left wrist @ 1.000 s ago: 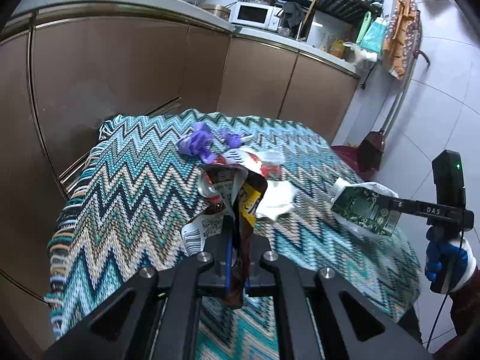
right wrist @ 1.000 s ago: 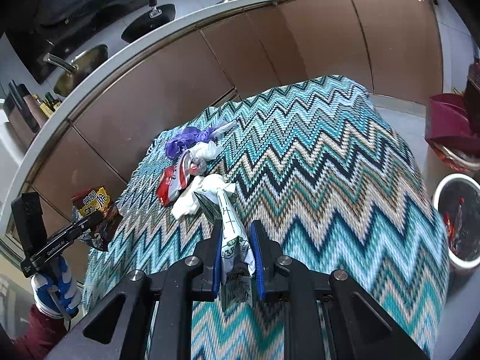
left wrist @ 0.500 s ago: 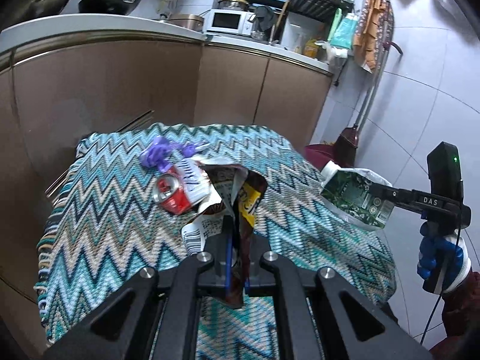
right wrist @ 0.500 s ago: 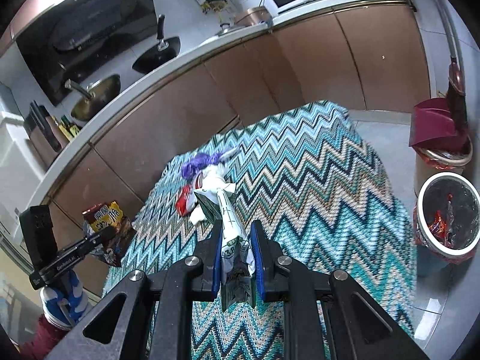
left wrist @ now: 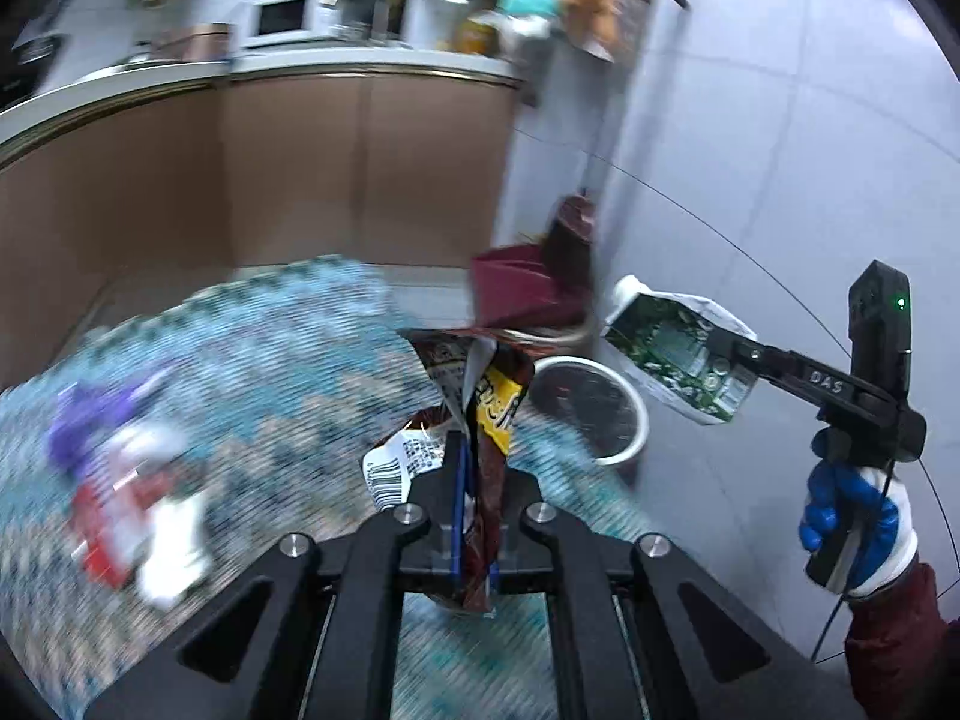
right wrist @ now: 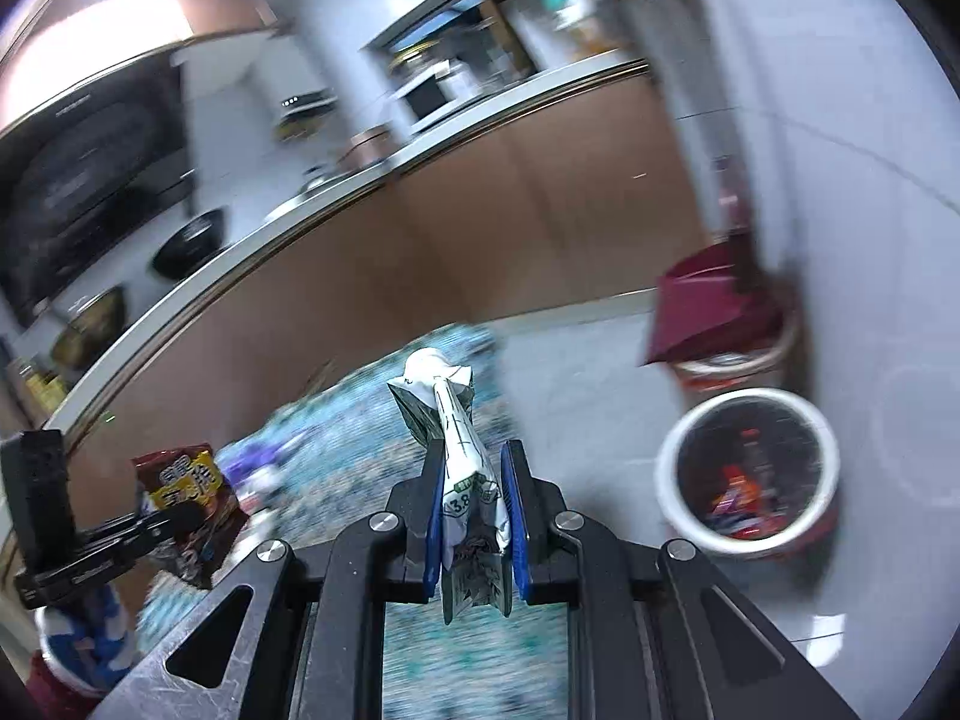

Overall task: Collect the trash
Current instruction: 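Lower both held items over the white bin and open both grippers, then move both tools back over the blanket toward the remaining trash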

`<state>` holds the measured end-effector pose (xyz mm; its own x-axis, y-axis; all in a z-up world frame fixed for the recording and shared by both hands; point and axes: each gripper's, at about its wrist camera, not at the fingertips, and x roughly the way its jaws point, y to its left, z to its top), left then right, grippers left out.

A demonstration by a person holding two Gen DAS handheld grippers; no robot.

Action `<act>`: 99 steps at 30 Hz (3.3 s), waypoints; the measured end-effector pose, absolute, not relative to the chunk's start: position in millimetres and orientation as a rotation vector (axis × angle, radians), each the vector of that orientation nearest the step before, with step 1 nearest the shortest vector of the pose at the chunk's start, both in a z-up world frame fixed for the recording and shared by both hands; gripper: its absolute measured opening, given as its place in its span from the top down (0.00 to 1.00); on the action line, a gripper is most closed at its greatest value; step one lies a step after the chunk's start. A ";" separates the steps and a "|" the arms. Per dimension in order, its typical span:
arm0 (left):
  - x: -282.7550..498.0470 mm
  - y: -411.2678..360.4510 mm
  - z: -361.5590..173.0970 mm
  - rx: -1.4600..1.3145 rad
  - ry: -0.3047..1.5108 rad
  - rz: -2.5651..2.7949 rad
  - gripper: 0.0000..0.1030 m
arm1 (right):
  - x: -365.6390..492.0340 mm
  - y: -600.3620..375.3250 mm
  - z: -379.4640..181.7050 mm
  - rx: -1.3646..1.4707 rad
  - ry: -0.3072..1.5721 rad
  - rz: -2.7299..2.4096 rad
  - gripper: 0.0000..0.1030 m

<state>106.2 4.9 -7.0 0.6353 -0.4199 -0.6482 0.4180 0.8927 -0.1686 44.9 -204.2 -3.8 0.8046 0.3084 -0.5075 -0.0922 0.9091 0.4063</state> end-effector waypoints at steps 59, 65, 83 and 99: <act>161.5 -136.7 -6.9 -0.031 0.583 -0.444 0.49 | 40.4 -247.2 -17.4 0.211 0.605 -0.130 0.00; 109.1 -97.3 18.1 -0.019 0.505 -0.377 0.44 | 9.8 -217.4 17.0 0.171 0.537 -0.104 0.00; -8.6 -22.7 48.4 0.002 0.377 -0.200 0.31 | -48.5 -157.5 61.5 0.095 0.451 0.025 0.00; -61.0 6.3 53.7 -0.021 0.313 -0.108 0.30 | -90.6 -131.1 77.1 0.064 0.386 0.080 0.00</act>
<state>-61.0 6.3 53.7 0.9456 -0.1094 -0.3065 0.1030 0.9940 -0.0370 -90.6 -131.1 77.1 0.9235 0.0896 -0.3731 -0.0653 0.9949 0.0772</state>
